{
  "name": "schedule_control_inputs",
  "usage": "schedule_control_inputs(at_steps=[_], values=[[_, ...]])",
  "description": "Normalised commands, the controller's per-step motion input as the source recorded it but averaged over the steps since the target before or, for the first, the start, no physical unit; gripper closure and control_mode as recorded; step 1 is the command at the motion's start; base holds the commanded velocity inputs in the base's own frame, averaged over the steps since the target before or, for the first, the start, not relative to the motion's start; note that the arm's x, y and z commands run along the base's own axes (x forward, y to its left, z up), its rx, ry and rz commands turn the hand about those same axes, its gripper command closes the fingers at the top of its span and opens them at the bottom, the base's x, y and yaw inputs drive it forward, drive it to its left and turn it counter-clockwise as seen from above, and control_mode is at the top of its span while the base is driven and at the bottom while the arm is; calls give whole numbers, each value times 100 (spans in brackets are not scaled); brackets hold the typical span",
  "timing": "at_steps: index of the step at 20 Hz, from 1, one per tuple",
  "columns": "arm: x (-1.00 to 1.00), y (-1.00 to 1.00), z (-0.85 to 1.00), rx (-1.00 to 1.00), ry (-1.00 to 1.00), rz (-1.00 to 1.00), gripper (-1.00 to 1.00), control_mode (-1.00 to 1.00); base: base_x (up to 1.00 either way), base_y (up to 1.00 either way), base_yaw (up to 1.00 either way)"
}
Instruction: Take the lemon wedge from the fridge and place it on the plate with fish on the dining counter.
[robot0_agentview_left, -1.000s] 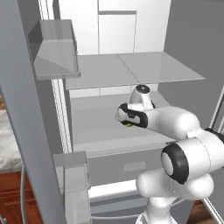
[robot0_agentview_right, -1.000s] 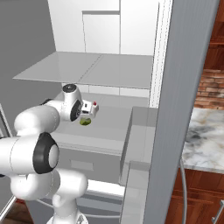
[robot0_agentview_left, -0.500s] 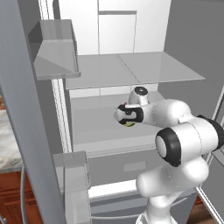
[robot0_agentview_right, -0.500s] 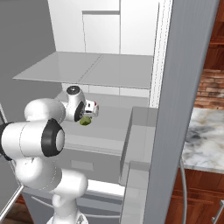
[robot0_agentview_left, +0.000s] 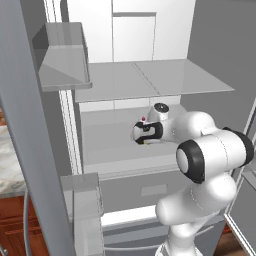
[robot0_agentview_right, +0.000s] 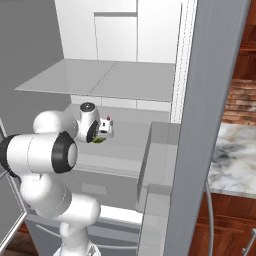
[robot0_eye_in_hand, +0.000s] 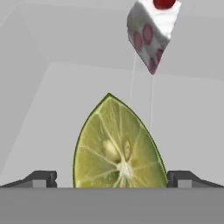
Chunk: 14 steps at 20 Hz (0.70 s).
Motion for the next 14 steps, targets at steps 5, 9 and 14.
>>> schedule_control_inputs(at_steps=[5, 9, 14], values=[[0, 0, -19, 0, 1, 1, -100, -100, 0, 0, 0], [0, -2, -27, -2, 5, 0, -100, -100, 0, 0, 0], [-1, -2, -53, -6, 13, 0, -100, -100, 0, 0, 0]])
